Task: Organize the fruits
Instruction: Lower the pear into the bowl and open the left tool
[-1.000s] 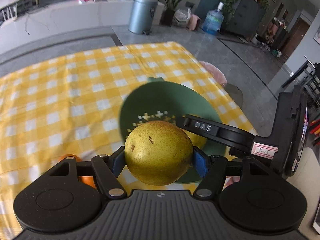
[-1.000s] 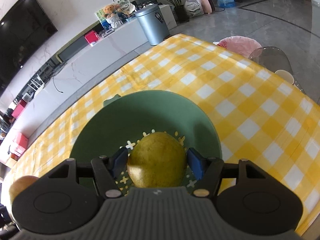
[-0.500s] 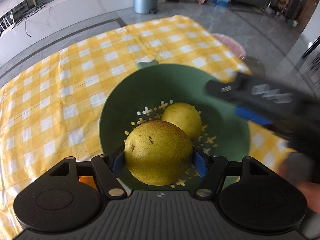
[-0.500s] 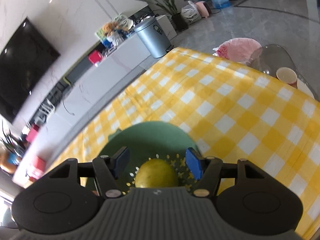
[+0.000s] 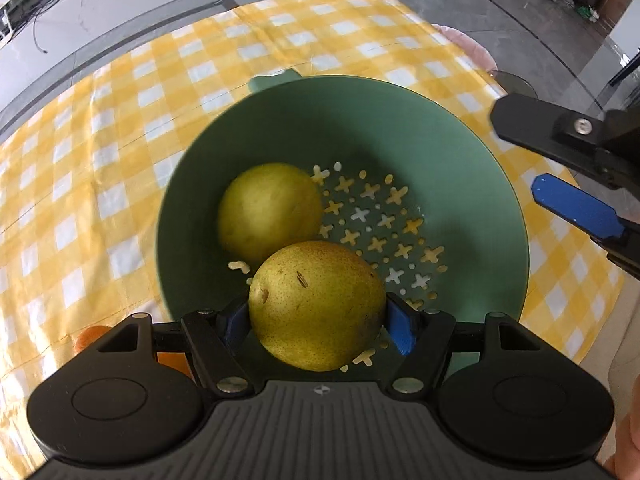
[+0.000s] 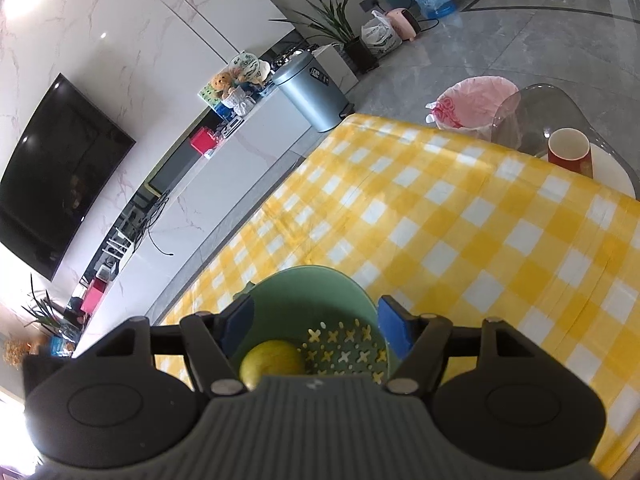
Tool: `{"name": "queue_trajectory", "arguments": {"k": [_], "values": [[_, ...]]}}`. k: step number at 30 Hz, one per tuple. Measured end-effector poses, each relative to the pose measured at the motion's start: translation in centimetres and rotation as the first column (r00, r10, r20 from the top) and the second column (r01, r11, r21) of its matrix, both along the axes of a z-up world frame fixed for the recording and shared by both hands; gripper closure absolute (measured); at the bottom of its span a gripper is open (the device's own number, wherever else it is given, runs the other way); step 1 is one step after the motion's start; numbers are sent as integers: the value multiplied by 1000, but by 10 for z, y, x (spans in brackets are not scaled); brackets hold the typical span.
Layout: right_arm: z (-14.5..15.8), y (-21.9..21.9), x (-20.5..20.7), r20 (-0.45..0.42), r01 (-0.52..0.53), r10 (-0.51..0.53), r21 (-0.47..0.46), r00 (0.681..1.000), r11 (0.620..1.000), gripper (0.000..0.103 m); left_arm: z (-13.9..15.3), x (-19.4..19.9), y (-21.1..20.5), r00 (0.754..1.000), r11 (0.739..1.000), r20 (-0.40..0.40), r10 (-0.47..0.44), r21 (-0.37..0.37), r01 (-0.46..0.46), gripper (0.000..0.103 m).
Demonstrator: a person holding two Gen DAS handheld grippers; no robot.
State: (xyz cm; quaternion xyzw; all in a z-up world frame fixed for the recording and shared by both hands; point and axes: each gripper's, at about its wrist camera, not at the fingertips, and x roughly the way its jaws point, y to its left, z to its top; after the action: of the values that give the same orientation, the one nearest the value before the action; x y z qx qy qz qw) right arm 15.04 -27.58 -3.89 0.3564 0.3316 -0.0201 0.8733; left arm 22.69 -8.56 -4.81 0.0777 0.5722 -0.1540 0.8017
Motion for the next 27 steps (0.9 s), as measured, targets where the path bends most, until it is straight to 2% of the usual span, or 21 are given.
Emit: {"name": "queue_trajectory", "arguments": {"k": [2, 7, 8, 10, 12, 13, 15, 19, 22, 25, 27], "values": [[-4, 3, 2, -14, -13, 13, -4, 1000, 1000, 37, -2, -2, -5, 1000, 999, 5, -30, 24, 30, 24], [-13, 8, 9, -52, -37, 37, 11, 998, 999, 38, -9, -3, -17, 992, 990, -53, -115, 73, 119, 24], [-13, 9, 9, -48, -37, 37, 7, 998, 999, 38, -10, -6, -18, 989, 988, -48, -137, 60, 139, 23], [-12, 9, 8, -41, -37, 37, 0, 998, 999, 34, -6, -13, -15, 988, 988, 30, -154, 16, 153, 18], [-10, 6, 5, -30, -28, 28, 6, 999, 1000, 34, 1, -18, -5, 984, 986, 109, -142, -73, 150, 18], [-9, 4, 4, -26, -22, 22, 10, 999, 1000, 33, 4, -18, 0, 984, 984, 127, -122, -116, 137, 17], [-8, 2, 2, -21, -7, 7, 14, 1000, 1000, 33, 10, -16, 6, 987, 982, 137, -85, -156, 106, 17], [-7, 0, 1, -23, 5, -5, 8, 1000, 1000, 33, 22, -17, 12, 981, 984, 186, -54, -155, 84, 17], [-7, -2, 0, -22, 14, -14, 5, 1000, 1000, 33, 34, -25, 21, 978, 987, 200, -52, -140, 81, 22], [-6, -1, -1, -14, 13, -13, 14, 1000, 1000, 32, 47, -38, 38, 965, 982, 261, -22, -175, 70, 22], [-5, 1, -2, -9, 0, 1, 10, 1000, 1000, 32, 57, -47, 50, 955, 985, 296, 15, -169, 38, 23]]}}
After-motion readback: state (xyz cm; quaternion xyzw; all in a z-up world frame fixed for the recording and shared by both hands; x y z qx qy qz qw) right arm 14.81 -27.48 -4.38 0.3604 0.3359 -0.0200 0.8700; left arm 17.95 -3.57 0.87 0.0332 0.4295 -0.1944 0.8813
